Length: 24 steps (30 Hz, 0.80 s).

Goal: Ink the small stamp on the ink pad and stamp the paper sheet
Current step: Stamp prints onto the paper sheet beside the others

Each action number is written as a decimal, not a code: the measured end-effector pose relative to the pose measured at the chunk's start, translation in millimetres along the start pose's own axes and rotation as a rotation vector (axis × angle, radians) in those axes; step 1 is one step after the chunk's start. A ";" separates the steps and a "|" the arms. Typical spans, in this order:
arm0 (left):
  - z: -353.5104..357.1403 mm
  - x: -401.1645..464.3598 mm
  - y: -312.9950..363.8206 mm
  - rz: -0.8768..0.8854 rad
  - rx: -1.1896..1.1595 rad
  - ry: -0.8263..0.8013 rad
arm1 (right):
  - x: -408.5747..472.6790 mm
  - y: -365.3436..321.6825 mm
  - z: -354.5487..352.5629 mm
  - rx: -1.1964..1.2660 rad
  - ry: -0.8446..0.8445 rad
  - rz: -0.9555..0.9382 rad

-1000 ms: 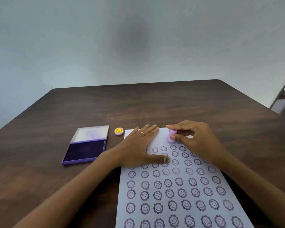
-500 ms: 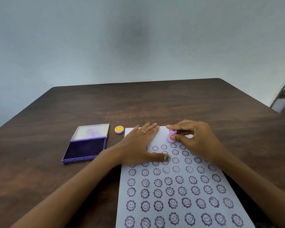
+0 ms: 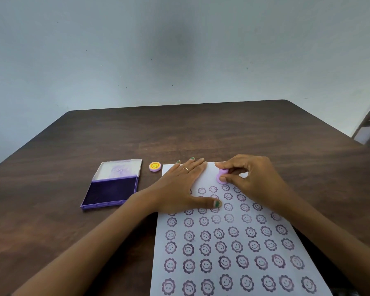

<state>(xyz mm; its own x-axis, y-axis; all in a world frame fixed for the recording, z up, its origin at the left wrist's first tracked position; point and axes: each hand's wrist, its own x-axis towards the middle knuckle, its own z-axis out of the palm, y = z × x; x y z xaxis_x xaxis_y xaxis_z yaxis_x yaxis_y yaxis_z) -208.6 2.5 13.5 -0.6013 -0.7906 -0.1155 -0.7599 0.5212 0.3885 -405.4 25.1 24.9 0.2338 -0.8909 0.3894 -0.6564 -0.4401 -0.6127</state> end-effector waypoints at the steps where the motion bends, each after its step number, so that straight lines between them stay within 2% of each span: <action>1: 0.3 0.0 -0.1 0.001 -0.001 0.002 | 1.2 -0.8 -0.7 -0.021 -0.006 0.008; 8: 2.3 0.3 -2.0 0.006 0.001 0.017 | 14.0 -10.7 -6.5 -0.161 -0.125 0.057; 24: 3.3 1.8 -3.8 -0.003 0.025 -0.008 | 34.4 -33.4 -12.3 -0.281 -0.273 0.223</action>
<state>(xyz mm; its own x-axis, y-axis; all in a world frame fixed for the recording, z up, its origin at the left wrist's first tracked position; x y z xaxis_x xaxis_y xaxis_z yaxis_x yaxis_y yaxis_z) -207.6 0.1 8.8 -0.6007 -0.7898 -0.1239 -0.7677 0.5266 0.3651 -384.2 10.5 67.2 0.2205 -0.9741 0.0507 -0.8725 -0.2202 -0.4362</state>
